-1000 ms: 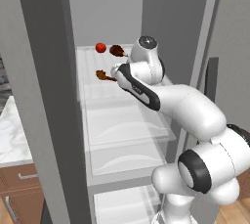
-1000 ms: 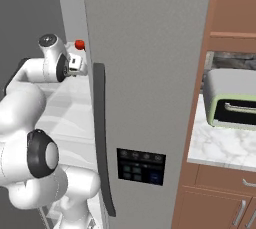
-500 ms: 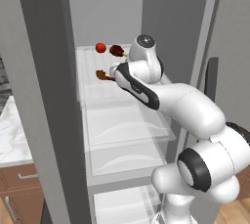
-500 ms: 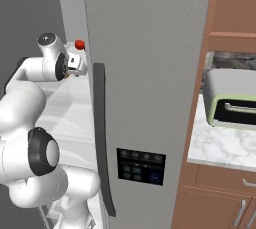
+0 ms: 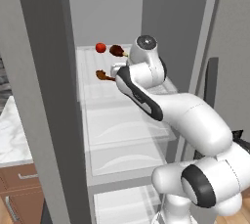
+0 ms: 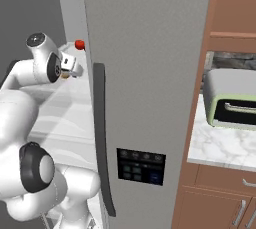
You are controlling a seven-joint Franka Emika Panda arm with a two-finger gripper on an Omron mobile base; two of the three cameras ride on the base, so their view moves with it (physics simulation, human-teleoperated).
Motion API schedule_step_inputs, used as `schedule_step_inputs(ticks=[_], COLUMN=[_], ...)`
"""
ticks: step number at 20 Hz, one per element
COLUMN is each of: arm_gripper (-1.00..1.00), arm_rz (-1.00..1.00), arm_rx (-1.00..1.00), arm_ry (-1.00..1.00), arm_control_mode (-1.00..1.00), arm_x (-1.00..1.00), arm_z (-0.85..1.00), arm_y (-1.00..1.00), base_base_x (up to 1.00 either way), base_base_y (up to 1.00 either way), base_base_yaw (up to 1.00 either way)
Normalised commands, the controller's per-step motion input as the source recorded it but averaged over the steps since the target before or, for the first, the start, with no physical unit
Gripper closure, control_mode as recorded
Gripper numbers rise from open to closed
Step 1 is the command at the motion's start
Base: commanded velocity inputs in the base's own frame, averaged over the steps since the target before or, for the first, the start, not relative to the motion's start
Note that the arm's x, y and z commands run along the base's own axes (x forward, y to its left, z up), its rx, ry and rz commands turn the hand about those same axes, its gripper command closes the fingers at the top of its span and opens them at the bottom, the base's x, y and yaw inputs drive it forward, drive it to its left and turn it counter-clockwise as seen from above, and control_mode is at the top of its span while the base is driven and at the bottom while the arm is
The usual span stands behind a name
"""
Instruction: Transport the chicken drumstick and mushroom to the fridge. Place the chicken drumstick on the rack containing meat and place the mushroom on the rack containing the vegetable, ensuring meats and vegetables are on different racks.
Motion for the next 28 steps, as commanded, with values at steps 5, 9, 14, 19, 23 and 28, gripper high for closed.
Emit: schedule_step_inputs(ticks=[5,9,14,19,23,28], arm_gripper=[-1.0,-1.0,-1.0,-1.0,-1.0,-1.0], arm_rz=[-0.14,-0.09,-0.01,0.0,0.0,0.0], arm_rx=[0.0,0.03,0.0,0.0,0.0,0.0], arm_ry=[0.0,0.02,0.08,0.04,0.01,0.0], arm_control_mode=[-1.0,-1.0,-1.0,-1.0,-1.0,-1.0], arm_x=[-0.61,-0.8,-0.82,-0.89,-0.82,-1.0], arm_z=[0.06,0.25,0.23,0.19,0.04,0.01], arm_y=[-0.01,-0.18,-0.09,-0.14,-0.29,-0.33], base_base_x=[0.0,0.0,0.0,0.0,0.0,0.0], base_base_y=[0.0,0.0,0.0,0.0,0.0,0.0], base_base_yaw=[0.0,0.0,0.0,0.0,0.0,0.0])
